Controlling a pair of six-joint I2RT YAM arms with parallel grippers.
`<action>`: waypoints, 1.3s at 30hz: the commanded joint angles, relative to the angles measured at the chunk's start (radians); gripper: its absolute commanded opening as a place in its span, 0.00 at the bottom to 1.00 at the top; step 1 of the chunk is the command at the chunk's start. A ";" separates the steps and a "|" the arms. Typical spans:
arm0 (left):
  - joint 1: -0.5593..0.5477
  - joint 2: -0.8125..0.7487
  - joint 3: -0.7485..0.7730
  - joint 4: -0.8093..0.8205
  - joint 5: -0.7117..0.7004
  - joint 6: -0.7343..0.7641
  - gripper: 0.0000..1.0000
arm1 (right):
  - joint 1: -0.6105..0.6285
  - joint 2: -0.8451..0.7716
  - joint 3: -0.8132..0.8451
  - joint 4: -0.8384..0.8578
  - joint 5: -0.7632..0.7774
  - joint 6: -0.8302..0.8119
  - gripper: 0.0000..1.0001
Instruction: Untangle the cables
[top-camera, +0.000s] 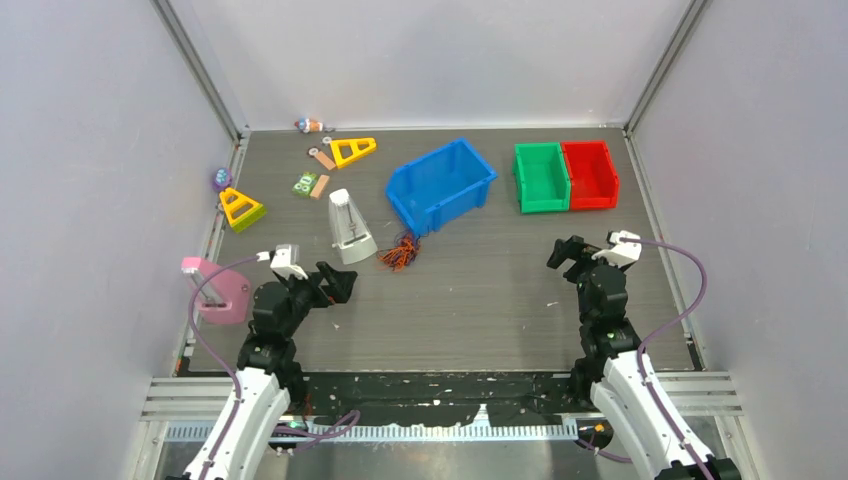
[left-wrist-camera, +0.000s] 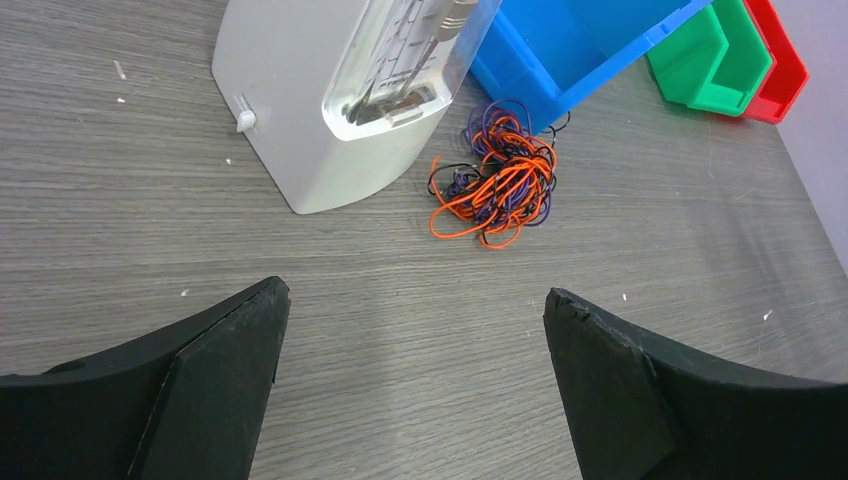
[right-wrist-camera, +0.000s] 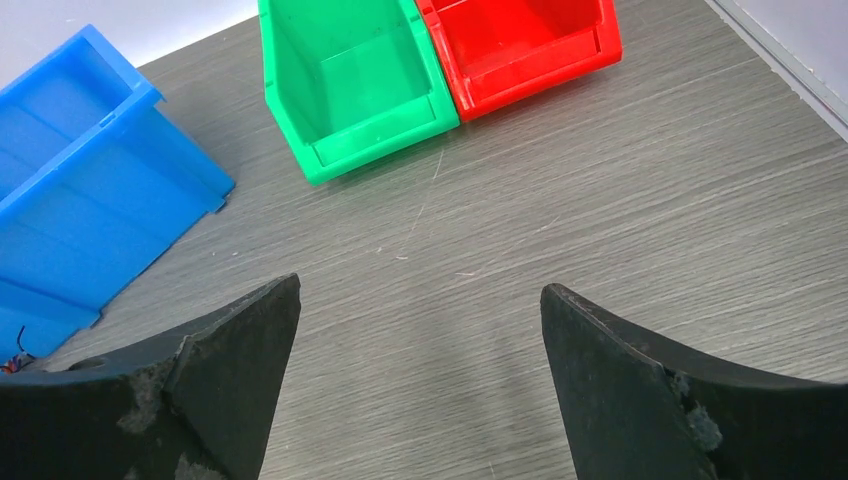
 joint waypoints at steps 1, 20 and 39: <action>-0.003 -0.009 0.027 0.027 -0.018 0.000 1.00 | -0.001 -0.021 0.001 0.035 -0.013 -0.001 0.95; -0.002 -0.005 -0.029 0.217 0.058 -0.069 0.99 | 0.275 0.460 0.360 0.018 -0.274 -0.066 0.98; -0.562 0.624 0.415 -0.018 -0.565 0.168 0.82 | 0.304 0.387 0.245 0.061 -0.303 -0.067 0.98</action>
